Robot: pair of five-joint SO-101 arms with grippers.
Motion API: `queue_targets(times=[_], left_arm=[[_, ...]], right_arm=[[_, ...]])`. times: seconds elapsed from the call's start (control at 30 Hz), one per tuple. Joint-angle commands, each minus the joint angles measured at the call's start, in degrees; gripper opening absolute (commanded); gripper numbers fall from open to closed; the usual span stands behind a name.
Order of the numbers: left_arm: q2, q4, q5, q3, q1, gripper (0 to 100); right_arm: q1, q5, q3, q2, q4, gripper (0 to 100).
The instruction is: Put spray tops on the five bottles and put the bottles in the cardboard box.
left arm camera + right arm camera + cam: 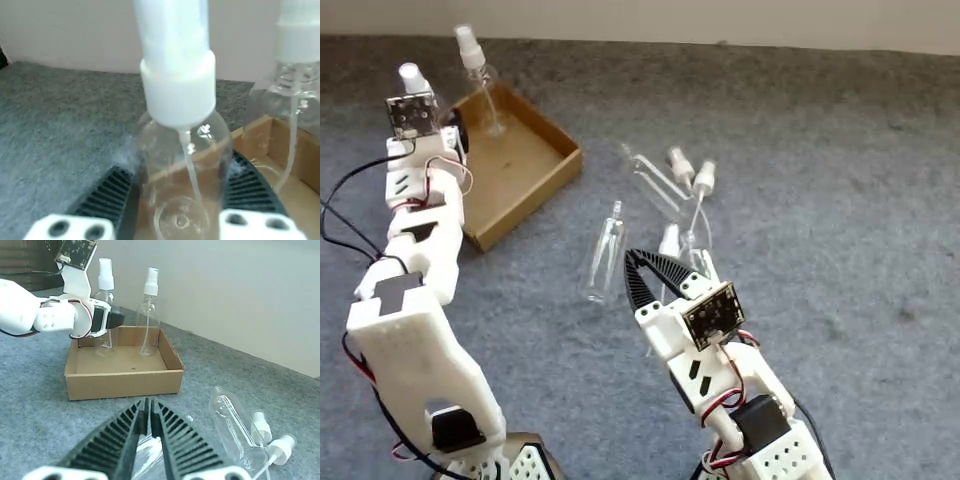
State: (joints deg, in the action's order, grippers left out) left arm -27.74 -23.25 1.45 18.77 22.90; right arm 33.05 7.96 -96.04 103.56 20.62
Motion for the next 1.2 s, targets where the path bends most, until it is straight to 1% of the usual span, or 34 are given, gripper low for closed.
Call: queue_targets(times=[0.0, 0.27, 0.6, 1.17], left_arm=[[0.84, 0.79, 2.29, -4.00, 1.27, 11], [0.22, 0.88, 2.29, -4.35, 1.19, 11], [-10.24, 0.62, 2.29, -9.63, 1.54, 11], [-10.07, 0.88, 2.29, -9.27, 1.54, 11]], right_arm=[[-0.66, 0.44, -7.52, 0.48, 0.22, 1.2], [-0.66, 0.44, -7.52, 0.48, 0.22, 1.2], [-0.48, 0.53, -7.52, 0.48, 1.98, 1.2], [-0.48, 0.53, -7.52, 0.48, 1.98, 1.2]])
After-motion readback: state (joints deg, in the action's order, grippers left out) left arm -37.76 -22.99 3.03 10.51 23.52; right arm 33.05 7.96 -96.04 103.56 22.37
